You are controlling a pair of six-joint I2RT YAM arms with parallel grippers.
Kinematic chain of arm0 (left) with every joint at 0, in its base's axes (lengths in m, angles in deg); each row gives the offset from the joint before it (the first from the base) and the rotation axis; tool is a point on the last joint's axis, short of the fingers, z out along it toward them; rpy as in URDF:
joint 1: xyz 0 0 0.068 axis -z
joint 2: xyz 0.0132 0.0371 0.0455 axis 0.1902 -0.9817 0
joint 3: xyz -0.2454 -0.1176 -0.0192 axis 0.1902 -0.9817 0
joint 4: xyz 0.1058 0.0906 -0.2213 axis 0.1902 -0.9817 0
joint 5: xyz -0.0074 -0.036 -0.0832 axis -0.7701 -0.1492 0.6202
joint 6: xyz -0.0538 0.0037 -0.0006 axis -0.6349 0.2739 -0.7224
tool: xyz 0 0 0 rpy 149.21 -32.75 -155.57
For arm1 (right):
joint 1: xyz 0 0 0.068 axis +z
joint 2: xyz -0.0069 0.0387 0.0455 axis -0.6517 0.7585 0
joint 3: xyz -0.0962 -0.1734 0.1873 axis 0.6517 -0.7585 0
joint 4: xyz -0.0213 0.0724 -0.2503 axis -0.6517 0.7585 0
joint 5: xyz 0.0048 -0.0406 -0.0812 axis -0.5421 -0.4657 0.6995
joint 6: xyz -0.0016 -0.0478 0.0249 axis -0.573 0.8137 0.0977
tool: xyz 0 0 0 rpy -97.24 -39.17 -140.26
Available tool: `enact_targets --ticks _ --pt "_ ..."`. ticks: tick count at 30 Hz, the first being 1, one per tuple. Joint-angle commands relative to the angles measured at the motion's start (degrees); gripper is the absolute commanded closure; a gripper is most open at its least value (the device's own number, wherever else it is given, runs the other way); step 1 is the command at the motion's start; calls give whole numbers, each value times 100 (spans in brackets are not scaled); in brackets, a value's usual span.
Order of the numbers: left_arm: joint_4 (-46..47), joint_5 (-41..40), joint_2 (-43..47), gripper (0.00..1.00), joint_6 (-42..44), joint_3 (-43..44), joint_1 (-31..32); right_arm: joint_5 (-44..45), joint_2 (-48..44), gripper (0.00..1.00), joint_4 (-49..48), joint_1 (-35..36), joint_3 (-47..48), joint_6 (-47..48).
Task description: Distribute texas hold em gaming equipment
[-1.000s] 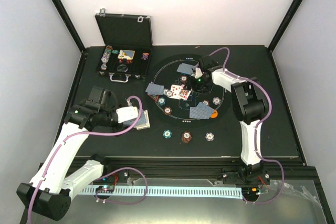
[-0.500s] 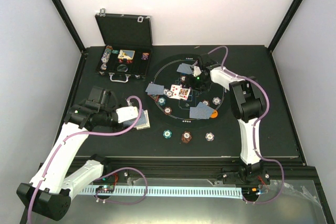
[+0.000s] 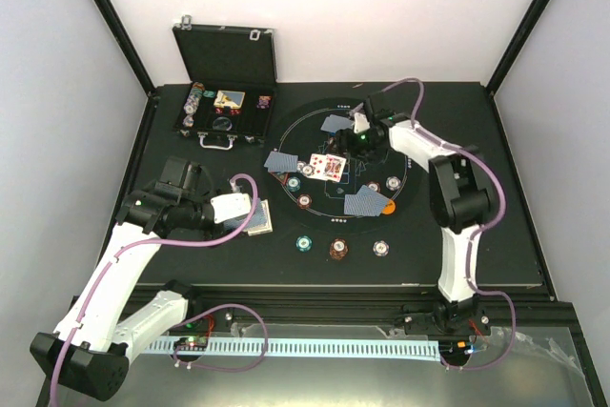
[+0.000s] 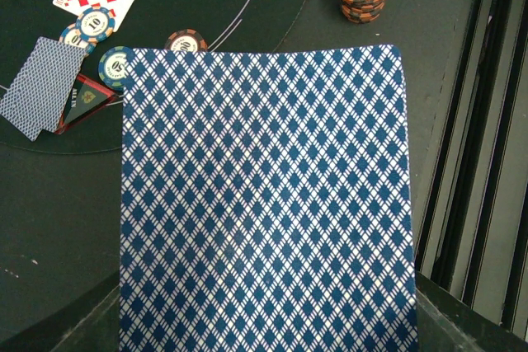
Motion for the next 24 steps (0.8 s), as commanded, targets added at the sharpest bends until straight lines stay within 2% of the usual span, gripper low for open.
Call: enact_targets --ticks 1,6,12,14,24 --pt "44 90 -17 98 6 211 12 -428 -1326 26 -511 236 -407 -325" --pt "92 105 -16 98 4 175 12 -780 -2214 16 -895 908 -1043 -841" --pt "94 104 7 99 4 166 12 -1540 -2892 14 -2177 1687 -1990 -1935" --pt "100 105 17 98 6 169 12 -1702 -2958 14 -2498 1923 -2183 -2184" --pt "117 114 27 98 -38 149 10 -1865 -2867 17 -2881 2794 -2446 -2530"
